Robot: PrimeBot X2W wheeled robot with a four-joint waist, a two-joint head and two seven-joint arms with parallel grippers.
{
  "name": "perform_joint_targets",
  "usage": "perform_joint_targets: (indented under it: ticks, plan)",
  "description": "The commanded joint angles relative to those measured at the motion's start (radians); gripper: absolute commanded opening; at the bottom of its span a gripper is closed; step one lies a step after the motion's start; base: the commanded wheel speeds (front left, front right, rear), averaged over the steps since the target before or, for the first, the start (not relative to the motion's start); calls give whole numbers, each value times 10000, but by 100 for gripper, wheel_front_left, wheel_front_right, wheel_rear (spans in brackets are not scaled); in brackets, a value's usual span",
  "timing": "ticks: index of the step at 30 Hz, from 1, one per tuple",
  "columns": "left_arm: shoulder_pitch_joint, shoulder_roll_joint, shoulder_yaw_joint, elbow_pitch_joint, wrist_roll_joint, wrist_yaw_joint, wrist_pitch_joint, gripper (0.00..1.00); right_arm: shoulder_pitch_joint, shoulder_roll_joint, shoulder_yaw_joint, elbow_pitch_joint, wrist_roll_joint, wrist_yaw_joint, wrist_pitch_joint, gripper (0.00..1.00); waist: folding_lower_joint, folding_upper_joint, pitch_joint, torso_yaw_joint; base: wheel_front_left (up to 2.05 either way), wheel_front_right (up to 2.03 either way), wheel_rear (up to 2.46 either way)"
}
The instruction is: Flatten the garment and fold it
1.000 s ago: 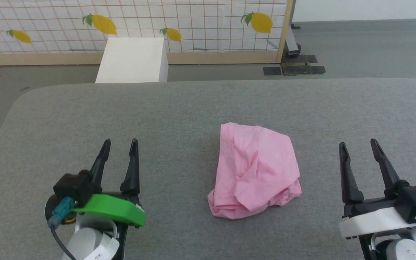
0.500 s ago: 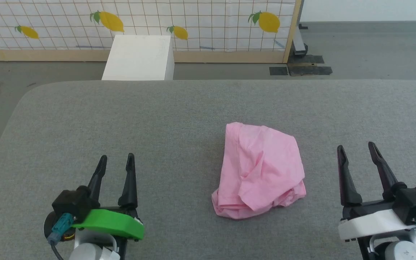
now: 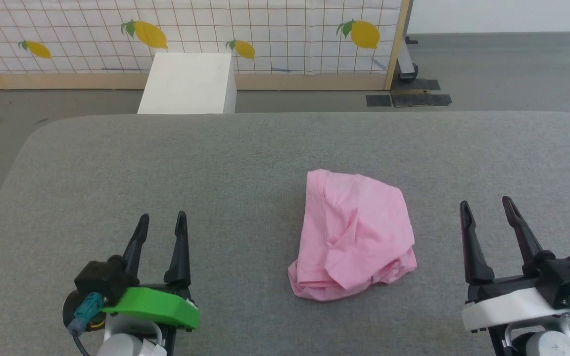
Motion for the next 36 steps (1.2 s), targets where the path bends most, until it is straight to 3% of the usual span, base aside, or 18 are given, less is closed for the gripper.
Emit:
perform_joint_targets:
  ticks: [1, 12, 19, 27, 36]
  plan:
    - [134, -41, 15, 24, 119, -62, -37, 100, 130, 9, 4, 17, 46, -15, -42, 100, 0, 0, -14, 0, 0, 0, 0]
    - [-16, -66, -93, 40, 84, -69, -37, 100, 140, 9, 27, 14, 73, -15, -43, 100, 0, 0, -22, -42, 0, 0, 0]
    - [-1038, -76, -2265, 898, -592, -69, 244, 100, 105, 9, 66, 60, 99, -15, -43, 100, 0, 0, -25, -105, 0, 0, 0]
    - [-2303, -78, -4963, 2080, -1960, 17, 2164, 100, 71, 9, 224, 115, 109, -15, -41, 100, 0, 0, 24, -456, 0, 0, 0]
    - [-2828, -79, -5982, 2787, -2985, 1126, 5129, 100, 57, 9, 234, 161, 115, -15, -38, 100, 0, 0, 172, -841, 0, 0, 0]
